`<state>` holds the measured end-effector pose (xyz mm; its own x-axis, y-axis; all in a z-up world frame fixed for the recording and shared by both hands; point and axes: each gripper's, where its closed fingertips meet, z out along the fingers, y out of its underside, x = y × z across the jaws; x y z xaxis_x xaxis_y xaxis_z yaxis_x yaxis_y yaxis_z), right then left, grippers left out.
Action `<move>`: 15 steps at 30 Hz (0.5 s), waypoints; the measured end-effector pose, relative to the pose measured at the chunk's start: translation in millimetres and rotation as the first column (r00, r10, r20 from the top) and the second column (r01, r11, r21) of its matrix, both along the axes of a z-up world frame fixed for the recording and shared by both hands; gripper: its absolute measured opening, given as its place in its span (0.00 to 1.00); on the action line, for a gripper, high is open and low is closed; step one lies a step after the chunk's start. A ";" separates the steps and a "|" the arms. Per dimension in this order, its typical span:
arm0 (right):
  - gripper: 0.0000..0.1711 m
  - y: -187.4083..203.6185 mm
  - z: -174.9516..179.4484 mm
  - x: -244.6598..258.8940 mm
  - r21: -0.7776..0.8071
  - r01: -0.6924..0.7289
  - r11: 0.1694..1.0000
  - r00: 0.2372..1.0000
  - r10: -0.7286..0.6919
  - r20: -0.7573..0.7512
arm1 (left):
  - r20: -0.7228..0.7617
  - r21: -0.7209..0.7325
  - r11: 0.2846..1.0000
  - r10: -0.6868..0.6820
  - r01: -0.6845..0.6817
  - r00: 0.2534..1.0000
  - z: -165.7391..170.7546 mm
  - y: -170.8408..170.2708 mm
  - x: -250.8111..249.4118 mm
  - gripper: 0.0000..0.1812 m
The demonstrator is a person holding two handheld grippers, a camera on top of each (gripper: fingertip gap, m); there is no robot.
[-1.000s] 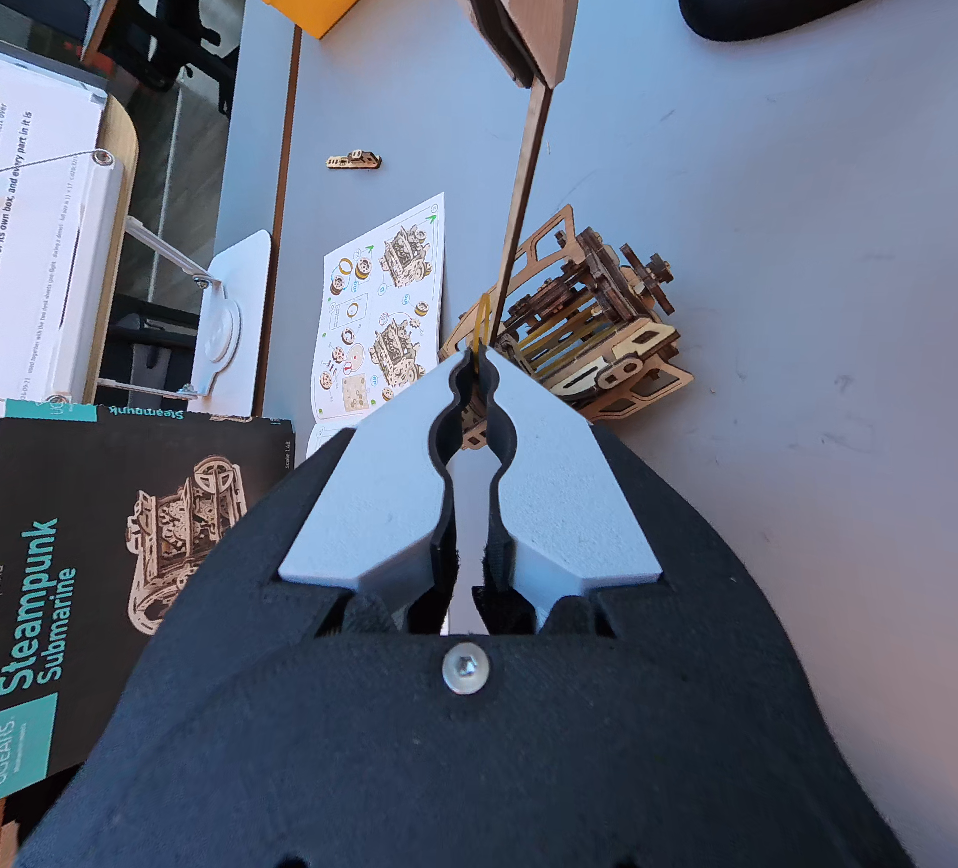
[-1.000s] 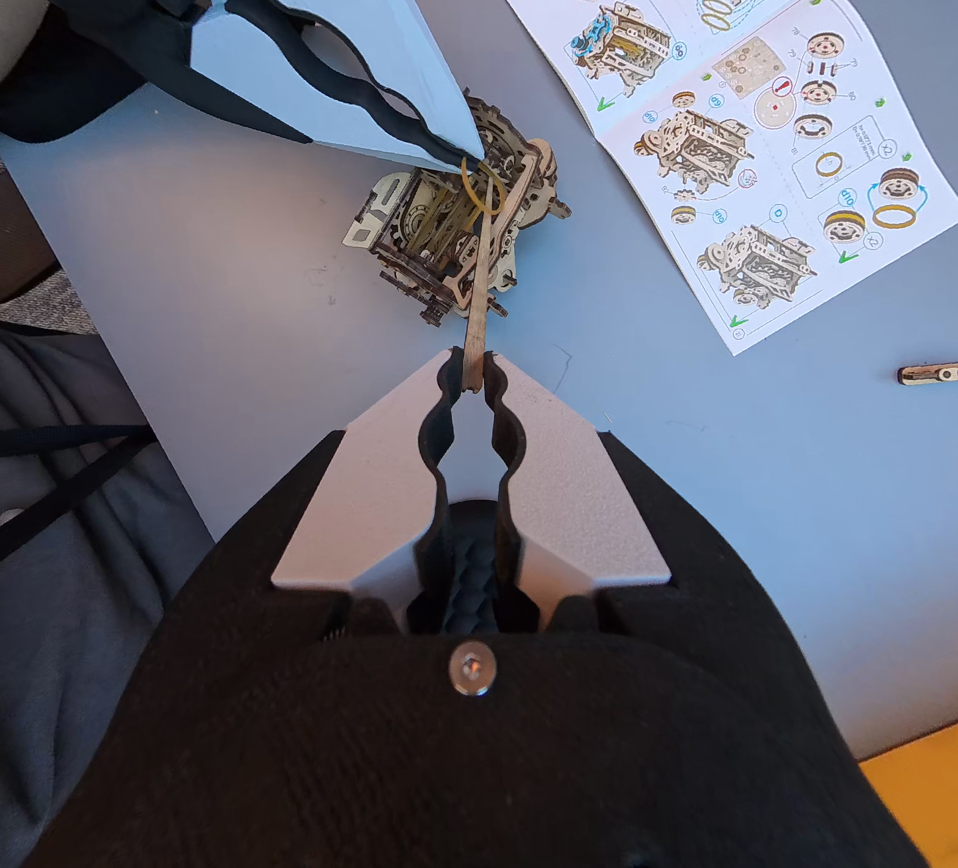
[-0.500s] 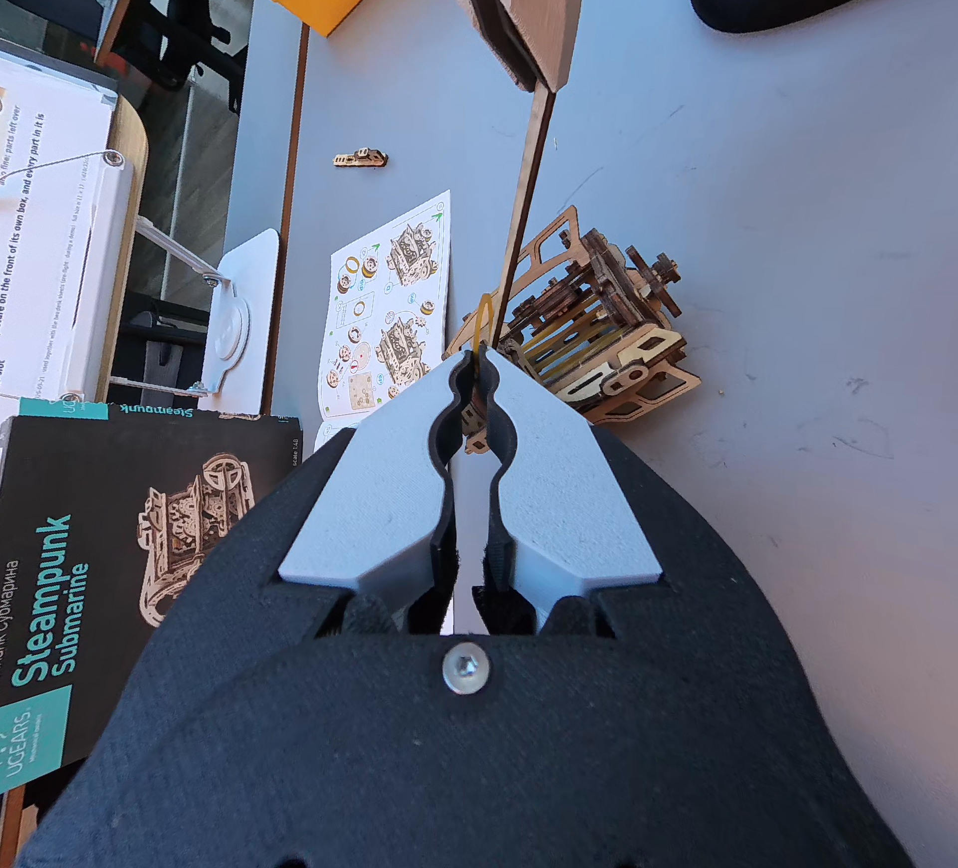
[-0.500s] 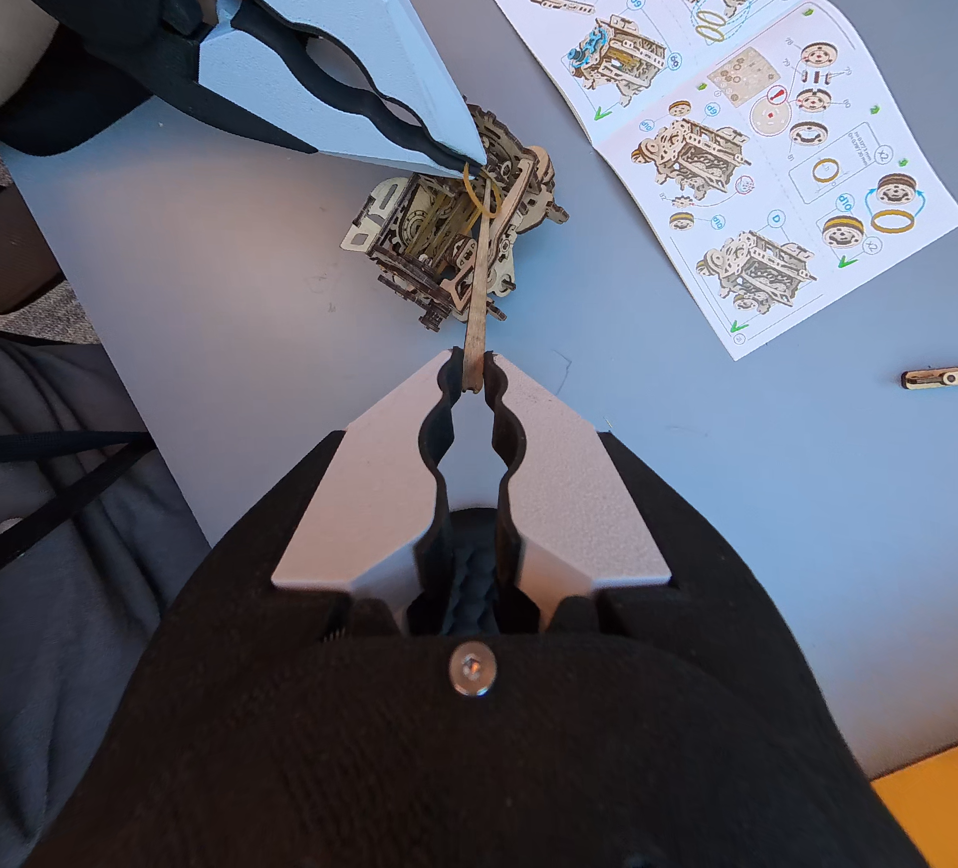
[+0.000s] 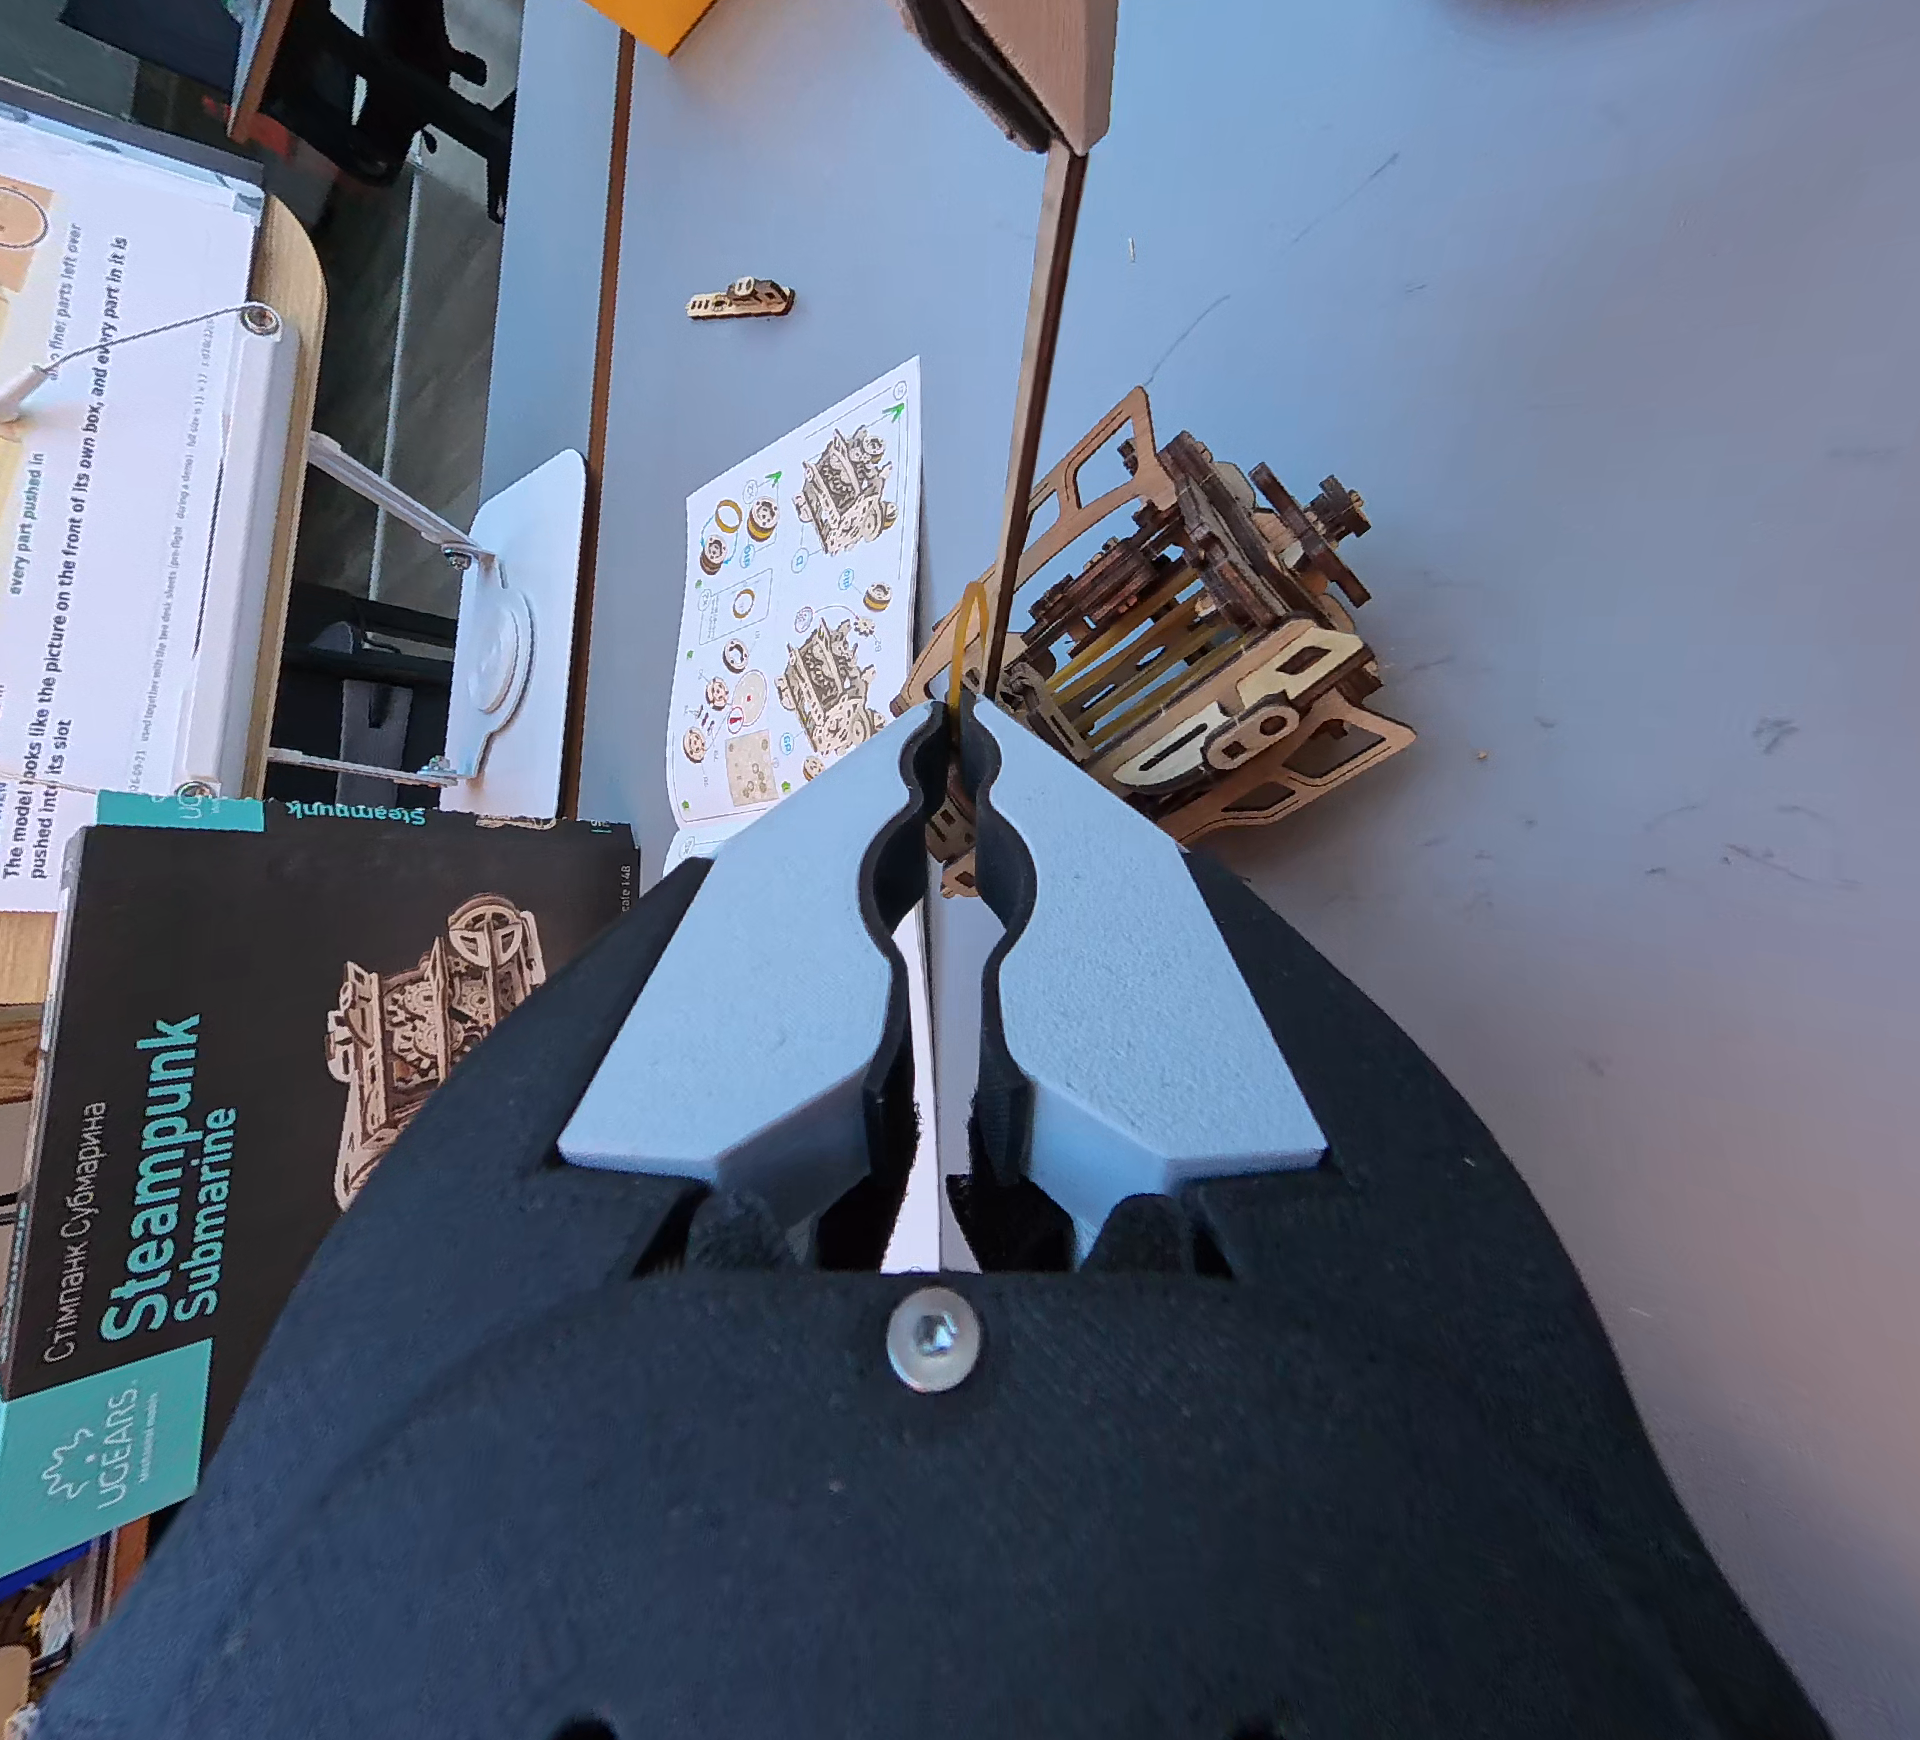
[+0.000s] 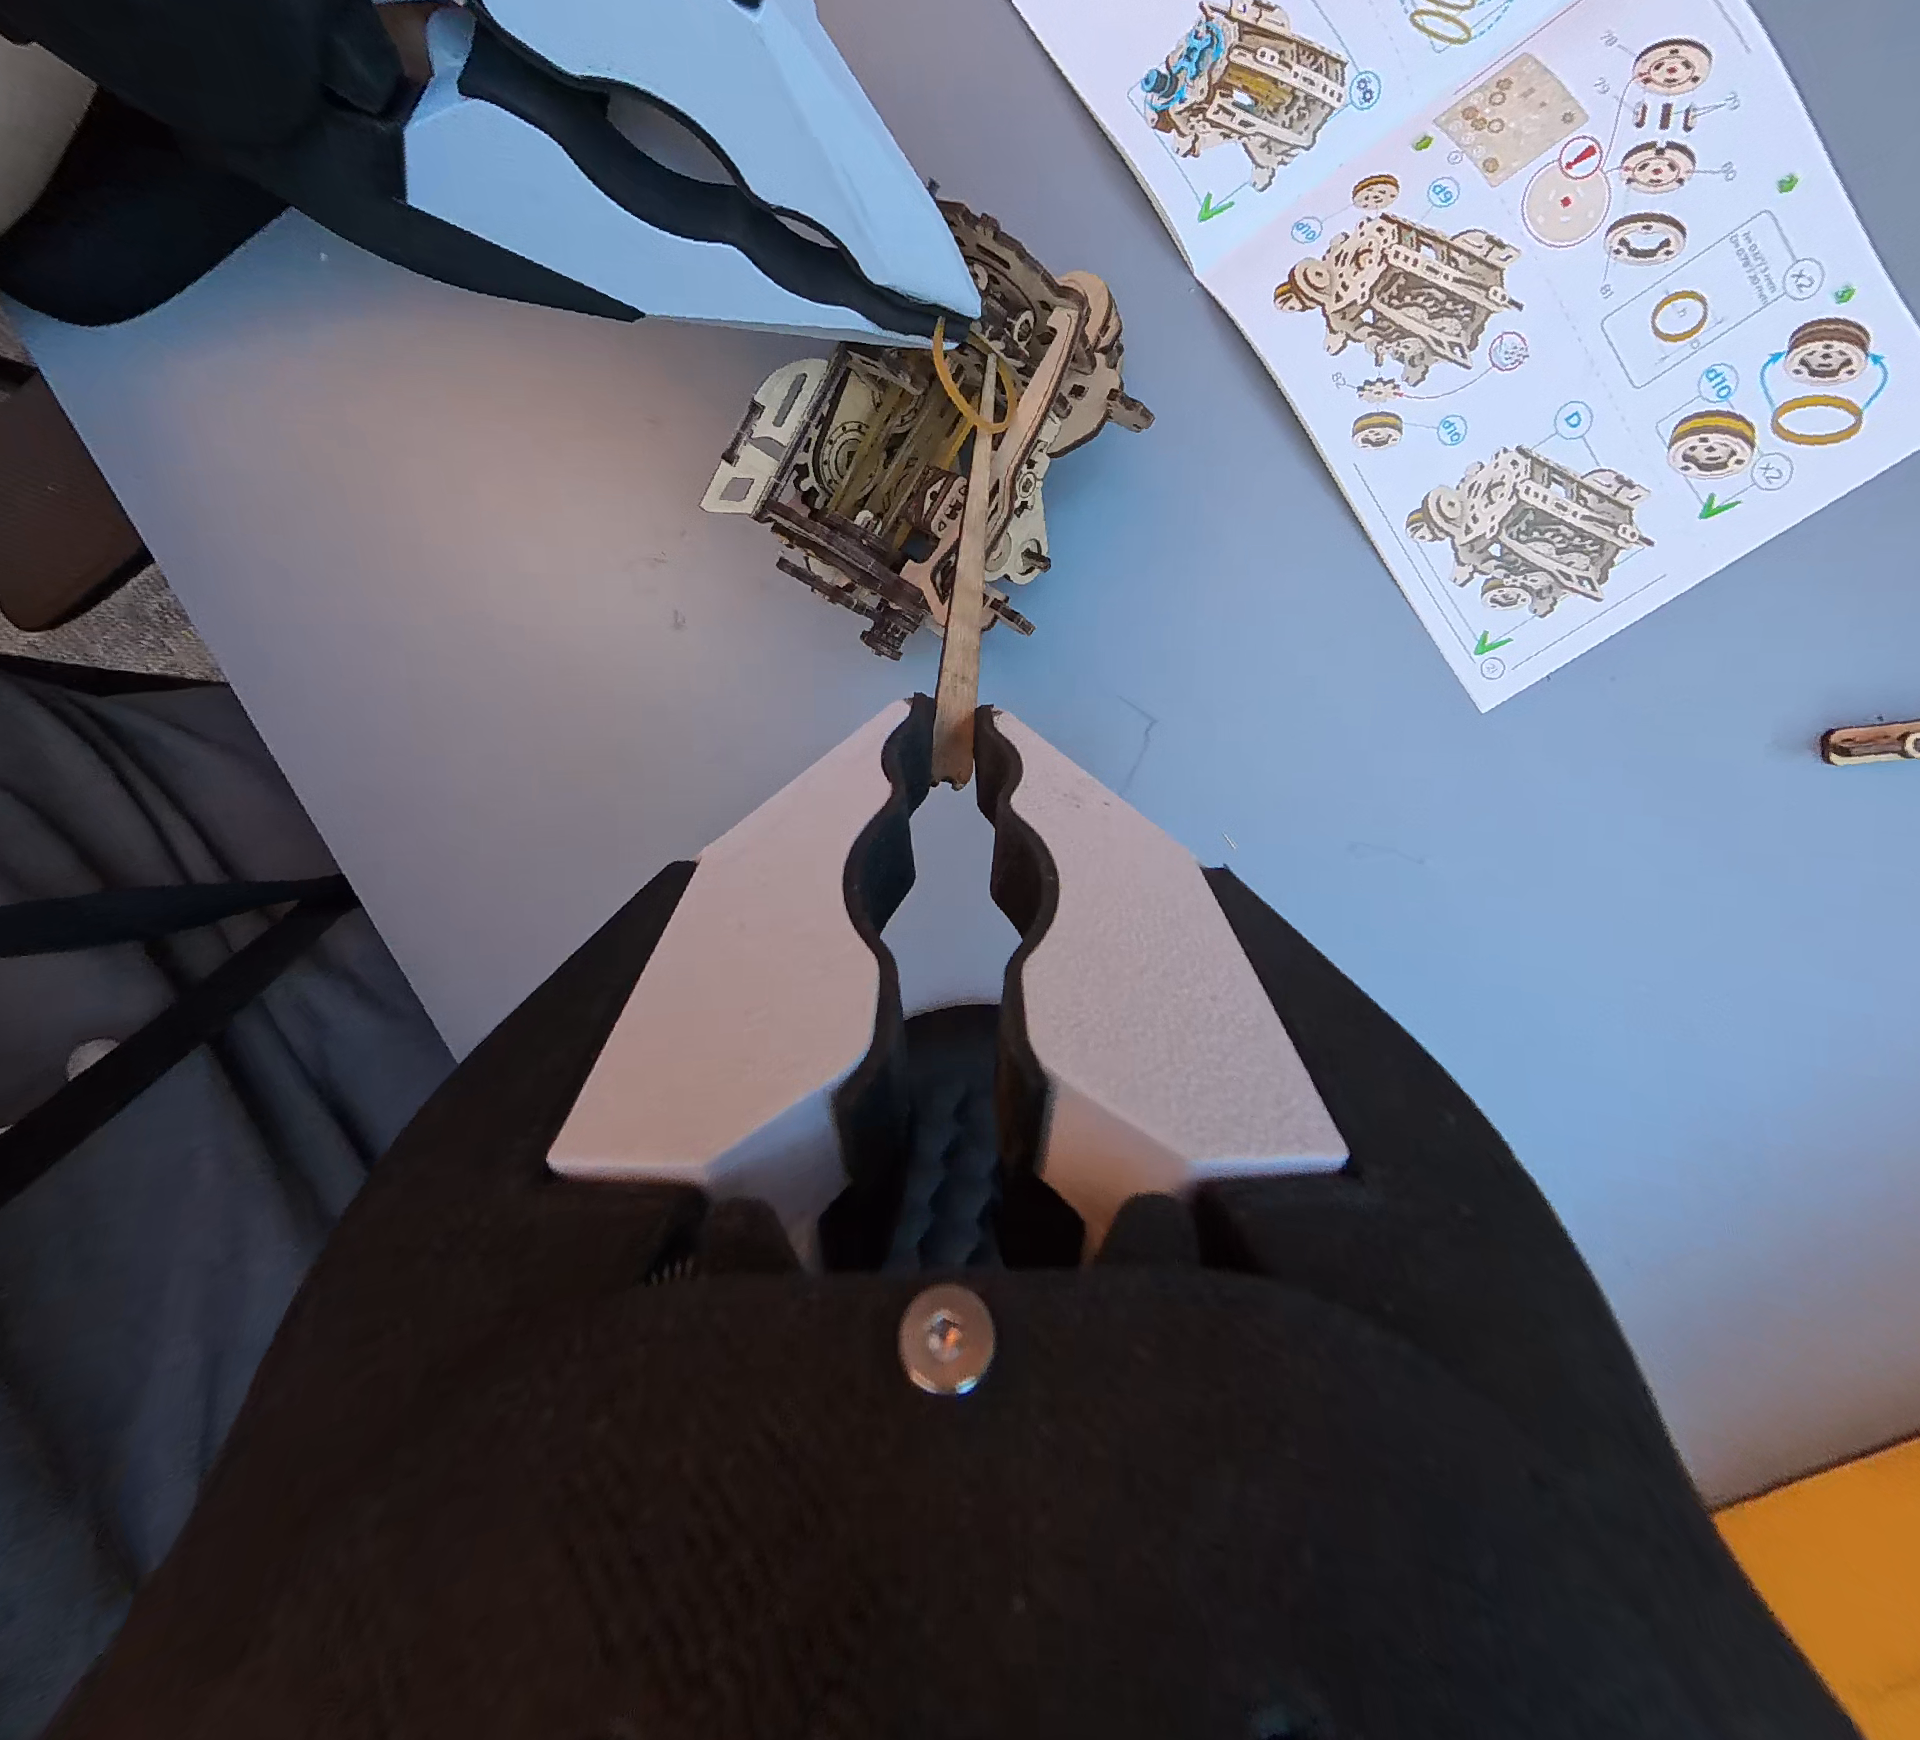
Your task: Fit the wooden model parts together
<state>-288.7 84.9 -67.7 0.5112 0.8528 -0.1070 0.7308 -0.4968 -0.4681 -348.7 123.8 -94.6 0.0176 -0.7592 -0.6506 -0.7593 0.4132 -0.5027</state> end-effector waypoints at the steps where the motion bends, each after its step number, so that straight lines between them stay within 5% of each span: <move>1: 0.04 0.3 0.4 -0.3 0.001 -0.003 1.000 1.000 0.003 0.014 | 0.000 0.000 1.000 0.001 -0.001 1.000 0.0 0.5 -0.3 0.00; 15: 0.04 4.6 0.4 -1.5 -0.010 -0.009 1.000 0.995 0.010 0.100 | -0.006 0.020 1.000 0.015 -0.014 1.000 0.3 5.4 -4.8 0.00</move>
<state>-290.1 89.5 -67.3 0.5116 0.8569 -0.0634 0.7787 -0.4936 -0.3873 -353.5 129.3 -94.3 0.0244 -0.7455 -0.6660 -0.7683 0.4123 -0.4896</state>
